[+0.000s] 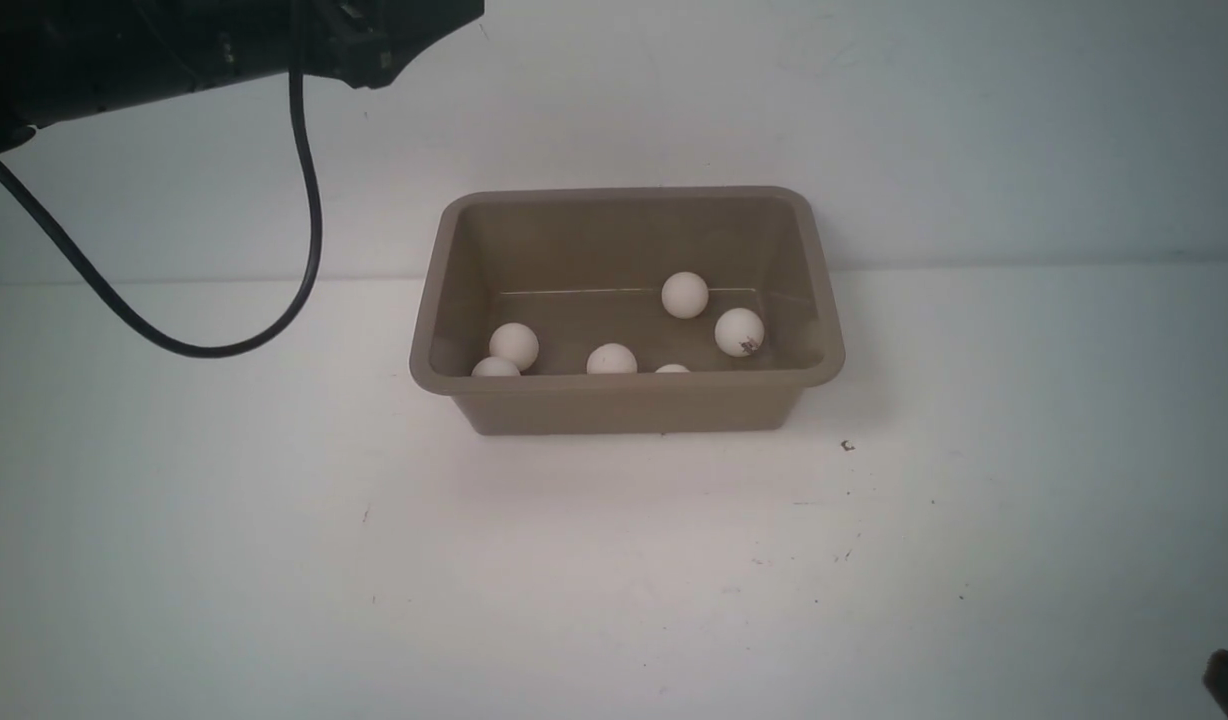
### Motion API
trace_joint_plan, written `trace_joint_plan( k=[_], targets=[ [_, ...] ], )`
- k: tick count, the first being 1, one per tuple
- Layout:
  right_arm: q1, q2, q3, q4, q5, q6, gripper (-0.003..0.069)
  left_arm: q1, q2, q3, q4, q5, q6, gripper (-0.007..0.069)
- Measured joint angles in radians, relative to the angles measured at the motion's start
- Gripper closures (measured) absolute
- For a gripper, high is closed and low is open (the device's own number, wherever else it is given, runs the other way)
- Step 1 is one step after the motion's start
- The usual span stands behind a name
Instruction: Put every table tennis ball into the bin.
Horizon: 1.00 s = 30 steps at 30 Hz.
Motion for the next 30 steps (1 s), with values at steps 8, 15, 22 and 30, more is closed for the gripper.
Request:
trace_joint_plan(
  k=[8,15,22,30],
  targets=[
    [-0.074,-0.07,0.063,0.028,-0.01,0.0,0.0177,0.0,0.0,0.0,0.002,0.019,-0.007,0.023],
    [-0.102,-0.07,0.127,-0.016,0.004,0.0,0.0177,0.0,0.0,0.0,0.025,0.017,-0.008,0.023],
    [-0.126,-0.07,0.163,-0.047,0.022,0.0,0.0177,0.0,0.0,0.0,0.04,0.016,-0.015,0.023],
    [-0.128,-0.07,0.165,-0.039,0.009,0.0,0.0177,0.0,0.0,0.0,0.017,0.045,-0.015,0.023]
  ],
)
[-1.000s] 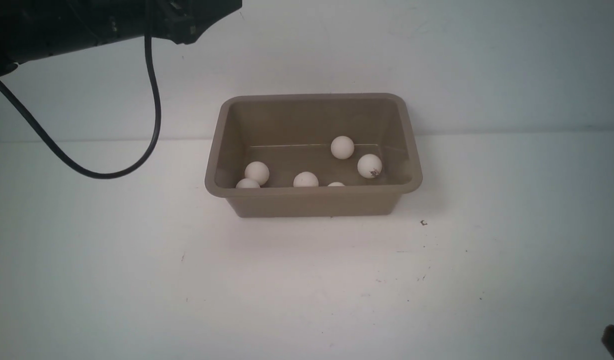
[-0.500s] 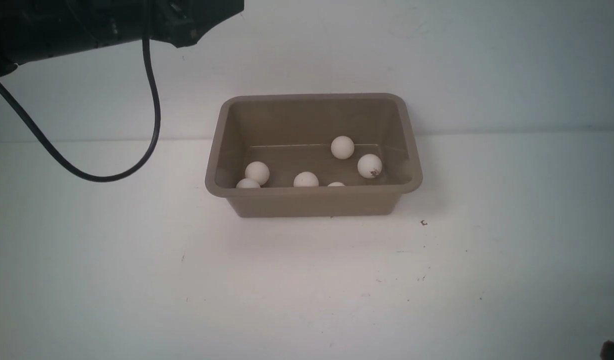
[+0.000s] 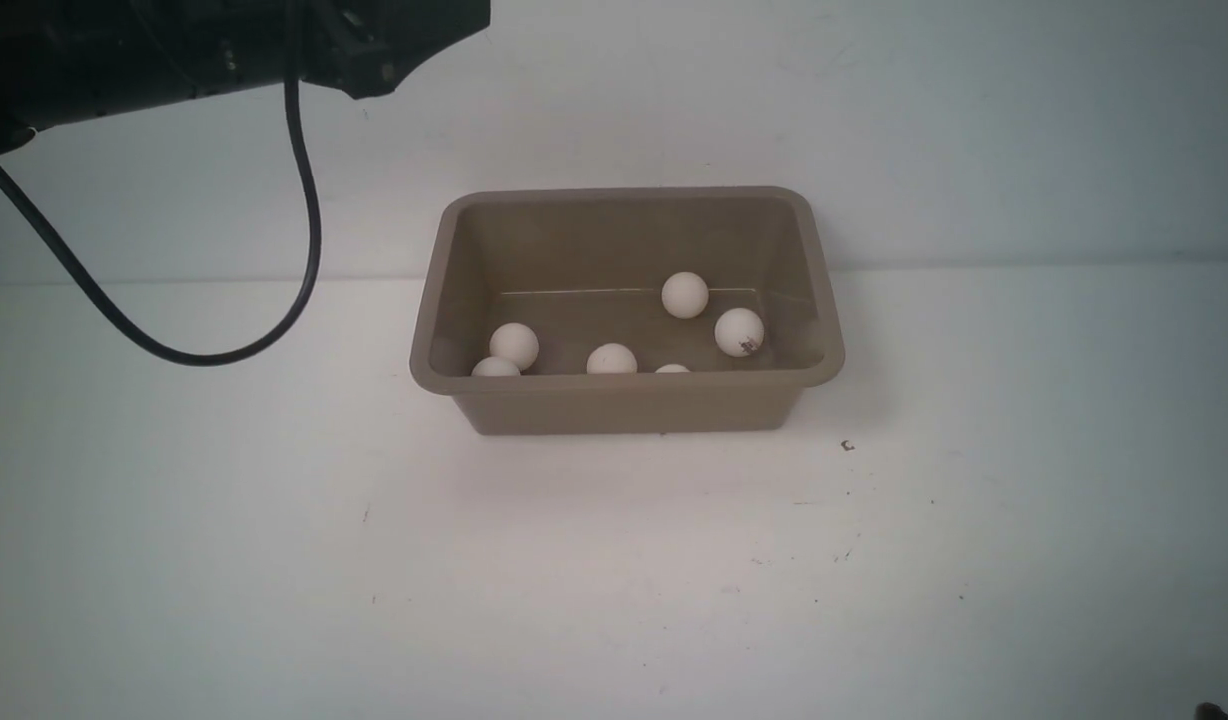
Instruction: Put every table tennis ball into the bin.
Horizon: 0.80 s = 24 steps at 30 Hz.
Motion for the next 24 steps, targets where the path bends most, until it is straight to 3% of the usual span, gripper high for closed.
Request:
trace_joint_plan(
  k=[8,16,22,24],
  targets=[
    [0.0,0.0,0.0,0.002,-0.001,0.0,0.0177,0.0,0.0,0.0,-0.004,0.153,-0.056,0.023],
    [0.0,0.0,0.0,0.003,-0.001,-0.028,0.0177,0.0,0.0,0.0,-0.004,0.153,-0.078,0.023],
    [0.0,0.0,0.0,0.003,-0.001,-0.03,0.0177,-0.031,0.0,-0.053,-0.004,-0.051,-0.082,0.023],
    [0.0,0.0,0.0,0.003,-0.001,-0.03,0.0177,-0.06,-0.002,-0.097,-0.004,-0.186,-0.105,0.023]
  ],
)
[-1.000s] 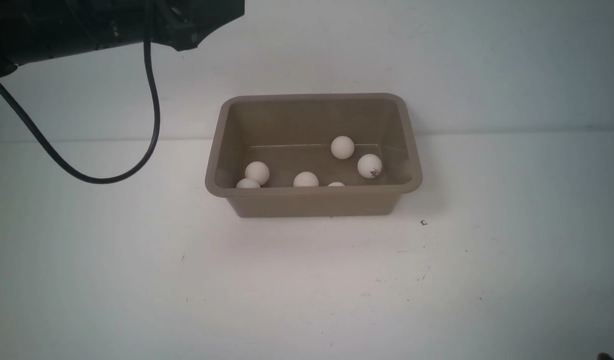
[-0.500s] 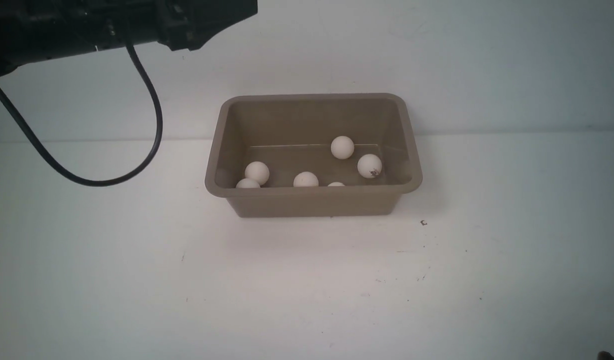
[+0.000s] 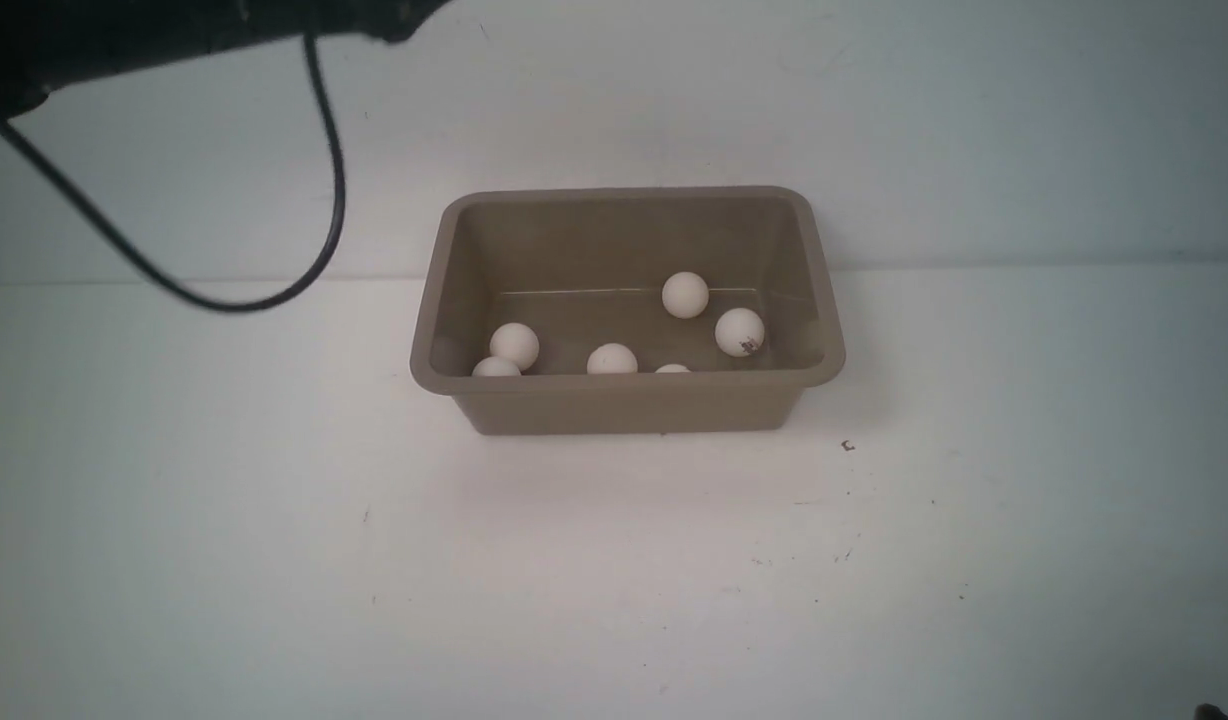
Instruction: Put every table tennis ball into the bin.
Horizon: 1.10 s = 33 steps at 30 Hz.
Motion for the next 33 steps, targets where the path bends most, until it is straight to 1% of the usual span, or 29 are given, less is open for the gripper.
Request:
trace_joint_plan(
  k=[1,2,3,4,6,7,8,10,11,14,15,17,18,21,22,24,27,29,30,31,33],
  targets=[
    [0.0,0.0,0.0,0.0,0.0,0.0,0.0177,-0.029,-0.003,-0.036,0.0,-0.148,-0.035,0.023],
    [0.0,0.0,0.0,0.0,0.0,0.0,0.0177,-0.04,-0.004,-0.047,0.001,-0.218,-0.058,0.023],
    [0.0,0.0,0.0,0.0,0.0,0.0,0.0177,-0.042,-0.006,-0.053,0.001,-0.237,-0.063,0.023],
    [0.0,0.0,0.0,0.0,0.0,0.0,0.0177,-0.055,-0.01,-0.066,0.0,-0.37,-0.1,0.023],
    [0.0,0.0,0.0,0.0,0.0,0.0,0.0177,-0.066,-0.016,-0.08,-0.018,-0.538,-0.133,0.023],
    [0.0,0.0,0.0,0.0,0.0,0.0,0.0177,-0.068,-0.018,-0.083,-0.025,-0.592,-0.139,0.023],
    [0.0,0.0,0.0,0.0,0.0,0.0,0.0177,-0.068,-0.026,-0.085,-0.043,-0.727,-0.128,0.023],
    [0.0,0.0,0.0,0.0,0.0,0.0,0.0177,-0.068,-0.05,-0.092,-0.062,-0.867,-0.02,0.023],
    [0.0,0.0,0.0,0.0,0.0,0.0,0.0177,-0.068,-0.056,-0.094,-0.063,-0.886,0.009,0.023],
    [0.0,0.0,0.0,0.0,0.0,0.0,0.0177,-0.068,-0.122,-0.098,-0.077,-0.955,0.237,0.023],
    [0.0,0.0,0.0,0.0,0.0,0.0,0.0177,-0.07,-0.144,-0.101,-0.078,-0.975,0.283,0.023],
    [0.0,0.0,0.0,0.0,0.0,0.0,0.0177,-0.077,-0.179,-0.103,-0.079,-1.004,0.331,0.023],
    [0.0,0.0,0.0,0.0,0.0,0.0,0.0177,-0.091,-0.225,-0.104,-0.081,-1.044,0.362,0.023],
    [0.0,0.0,0.0,0.0,0.0,0.0,0.0177,-0.125,-0.291,-0.104,-0.085,-1.107,0.401,0.023],
    [0.0,0.0,0.0,0.0,0.0,0.0,0.0177,-0.163,-0.328,-0.104,-0.087,-1.169,0.463,0.023],
    [0.0,0.0,0.0,0.0,0.0,0.0,0.0177,-0.211,-0.358,-0.104,-0.091,-1.263,0.543,0.023],
    [0.0,0.0,0.0,0.0,0.0,0.0,0.0177,-0.284,-0.394,-0.104,-0.101,-1.489,0.654,0.023],
    [0.0,0.0,0.0,0.0,0.0,0.0,0.0177,-0.307,-0.402,-0.104,-0.112,-1.711,0.67,0.023],
    [0.0,0.0,0.0,0.0,0.0,0.0,0.0177,-0.307,-0.402,-0.104,-0.113,-1.729,0.668,0.023],
    [0.0,0.0,0.0,0.0,0.0,0.0,0.0177,-0.309,-0.403,-0.098,-0.121,-1.866,0.646,0.023],
    [0.0,0.0,0.0,0.0,0.0,0.0,0.0177,-0.309,-0.402,-0.07,-0.127,-1.979,0.605,0.023]
  ],
)
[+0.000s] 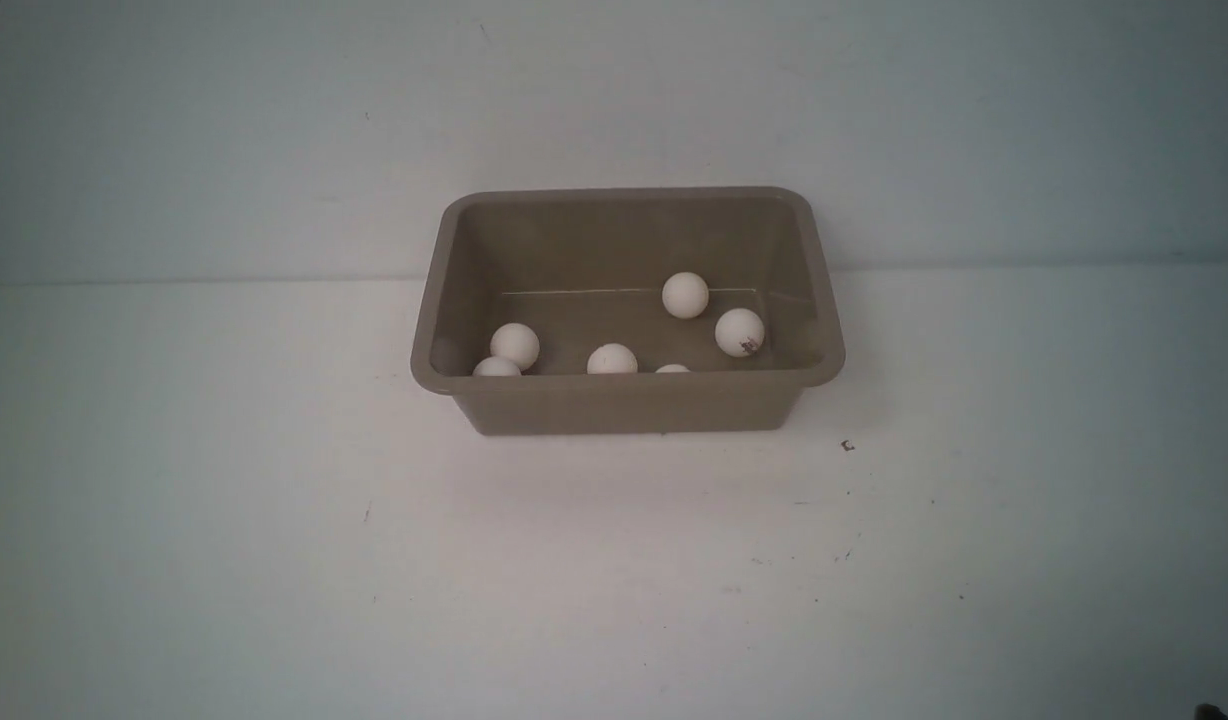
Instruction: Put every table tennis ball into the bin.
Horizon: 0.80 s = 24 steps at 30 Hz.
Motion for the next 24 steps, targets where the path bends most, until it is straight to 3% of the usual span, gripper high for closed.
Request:
trace_joint_plan(
  k=[6,9,17,20,23,24],
  targets=[
    [0.0,0.0,0.0,0.0,0.0,0.0,0.0177,-0.002,0.0,0.129,0.0,-0.006,-0.062,0.023],
    [0.0,0.0,0.0,0.0,0.0,-0.001,0.0177,-0.003,0.0,0.187,0.0,0.158,-0.103,0.023],
    [0.0,0.0,0.0,0.0,0.0,-0.001,0.0177,-0.005,-0.023,0.195,0.016,0.94,-0.16,0.023],
    [0.0,0.0,0.0,0.0,0.0,-0.001,0.0177,-0.008,-0.023,0.224,0.046,1.315,-0.249,0.023],
    [0.0,0.0,0.0,0.0,0.0,-0.001,0.0177,-0.008,-0.022,0.245,0.106,1.489,-0.343,0.023],
    [0.0,0.0,0.0,0.0,0.0,-0.001,0.0177,-0.008,-0.02,0.251,0.198,1.618,-0.451,0.023]
  ],
)
